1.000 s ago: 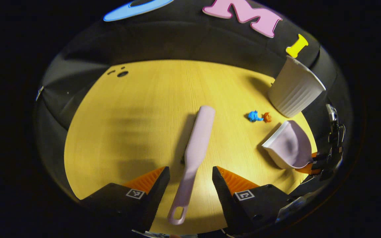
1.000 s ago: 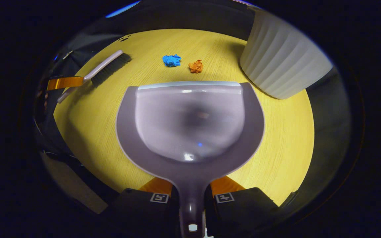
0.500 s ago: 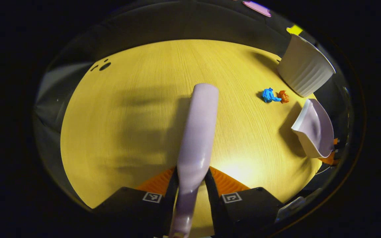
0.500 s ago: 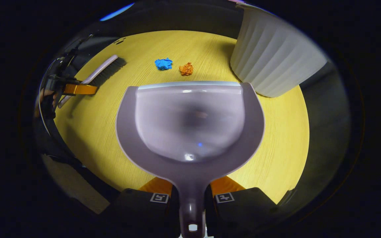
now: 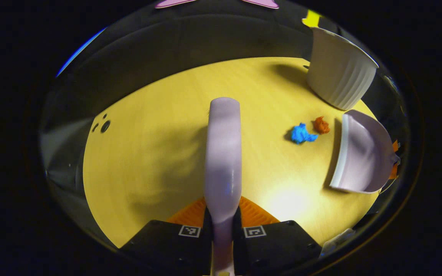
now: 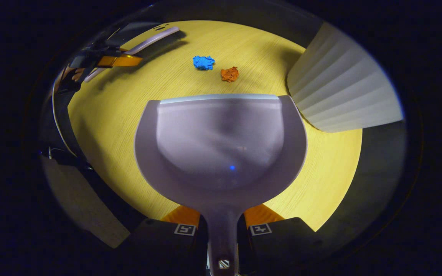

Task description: Pick up the small broom and dustpan from the desktop, sweep the trash into the dustpan with the broom, and then empty the trash into the garbage bin.

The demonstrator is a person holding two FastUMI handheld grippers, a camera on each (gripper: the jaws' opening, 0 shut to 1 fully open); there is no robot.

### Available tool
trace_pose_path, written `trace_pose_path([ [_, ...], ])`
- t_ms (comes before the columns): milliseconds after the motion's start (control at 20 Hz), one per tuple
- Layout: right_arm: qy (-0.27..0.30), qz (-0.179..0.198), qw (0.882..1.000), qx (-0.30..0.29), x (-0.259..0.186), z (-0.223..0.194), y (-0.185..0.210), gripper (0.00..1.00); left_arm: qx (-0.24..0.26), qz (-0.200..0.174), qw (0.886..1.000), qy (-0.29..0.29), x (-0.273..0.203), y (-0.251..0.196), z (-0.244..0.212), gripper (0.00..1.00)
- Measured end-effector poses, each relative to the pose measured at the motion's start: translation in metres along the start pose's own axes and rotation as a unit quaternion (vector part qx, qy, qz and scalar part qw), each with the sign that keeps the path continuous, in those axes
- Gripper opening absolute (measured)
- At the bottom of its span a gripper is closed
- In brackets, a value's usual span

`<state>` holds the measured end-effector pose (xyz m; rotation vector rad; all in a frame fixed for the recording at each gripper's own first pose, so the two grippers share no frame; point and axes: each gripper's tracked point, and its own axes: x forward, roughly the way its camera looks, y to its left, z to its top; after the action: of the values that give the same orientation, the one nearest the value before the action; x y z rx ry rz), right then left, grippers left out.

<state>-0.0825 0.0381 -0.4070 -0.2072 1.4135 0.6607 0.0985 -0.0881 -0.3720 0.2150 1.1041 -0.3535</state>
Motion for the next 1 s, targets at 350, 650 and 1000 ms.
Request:
trace_pose_path([
  [350, 0.014, 0.013, 1.0, -0.016, 0.009, 0.003, -0.007, 0.36, 0.07, -0.036, 0.996, 0.046, 0.025, -0.045, 0.026, 0.27],
  [650, 0.006, 0.019, 0.999, -0.027, 0.013, 0.004, -0.012, 0.36, 0.115, -0.093, 0.987, 0.069, 0.029, -0.089, 0.031, 0.26],
  [1000, -0.012, 0.022, 0.999, -0.022, 0.022, 0.002, -0.01, 0.36, 0.135, -0.232, 0.956, 0.116, 0.006, -0.163, 0.019, 0.26],
])
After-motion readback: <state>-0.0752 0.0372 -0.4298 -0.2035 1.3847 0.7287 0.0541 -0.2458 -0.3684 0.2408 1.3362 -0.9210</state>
